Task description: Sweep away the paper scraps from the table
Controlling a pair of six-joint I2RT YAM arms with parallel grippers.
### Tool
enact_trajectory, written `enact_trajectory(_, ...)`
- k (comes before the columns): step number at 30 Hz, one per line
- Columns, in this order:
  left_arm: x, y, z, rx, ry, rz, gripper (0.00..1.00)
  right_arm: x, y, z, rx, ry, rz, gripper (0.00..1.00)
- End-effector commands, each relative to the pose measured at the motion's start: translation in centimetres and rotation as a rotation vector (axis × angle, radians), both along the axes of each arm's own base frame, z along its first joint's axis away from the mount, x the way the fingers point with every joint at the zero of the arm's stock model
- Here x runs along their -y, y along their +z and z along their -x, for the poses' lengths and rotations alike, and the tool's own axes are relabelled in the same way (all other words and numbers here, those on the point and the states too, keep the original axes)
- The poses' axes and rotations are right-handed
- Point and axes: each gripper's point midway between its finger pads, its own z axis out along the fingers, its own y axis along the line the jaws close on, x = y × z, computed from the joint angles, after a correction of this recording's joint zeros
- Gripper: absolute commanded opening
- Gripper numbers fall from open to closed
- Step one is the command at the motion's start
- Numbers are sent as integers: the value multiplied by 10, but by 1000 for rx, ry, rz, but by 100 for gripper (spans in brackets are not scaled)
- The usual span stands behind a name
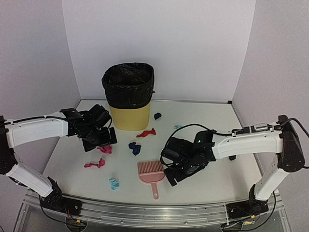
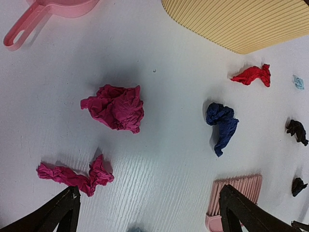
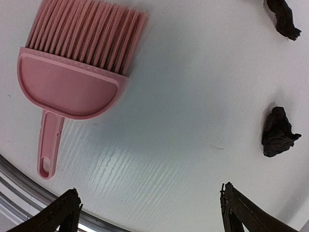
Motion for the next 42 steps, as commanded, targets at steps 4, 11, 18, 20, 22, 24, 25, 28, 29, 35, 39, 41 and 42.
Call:
enact_trajectory(4,2,10,2,33,-27,49,100,-42,-8,25,-23,40,-6,97)
enact_trajectory(11,5,12,4,44,-65,60,100,-57,-21,38,-28,38,16,88)
enact_trajectory(18,6,17,4,60,-89,71,100,-85,-34,50,-21,84,28,86)
enact_trajectory(20,7,17,5,57,-101,66,100,-90,-37,50,-16,82,33,85)
enact_trajectory(22,7,15,6,51,-113,61,100,-94,-38,48,4,73,34,84)
enact_trajectory(24,8,14,6,45,-122,59,100,-97,-40,44,24,51,35,82)
enact_trajectory(25,9,13,7,43,-127,57,100,-97,-41,43,33,41,35,80)
enact_trajectory(28,8,13,7,41,-132,54,100,-98,-44,37,59,5,42,74)
enact_trajectory(29,8,13,7,43,-134,54,100,-97,-46,37,58,-4,43,73)
enact_trajectory(35,7,17,7,54,-145,52,100,-89,-56,39,46,-68,54,66)
enact_trajectory(39,6,16,7,49,-148,50,100,-90,-61,42,24,-77,58,59)
enact_trajectory(41,5,16,7,48,-147,47,100,-91,-65,45,5,-78,62,56)
enact_trajectory(42,5,15,7,47,-145,45,100,-91,-67,46,-2,-81,64,55)
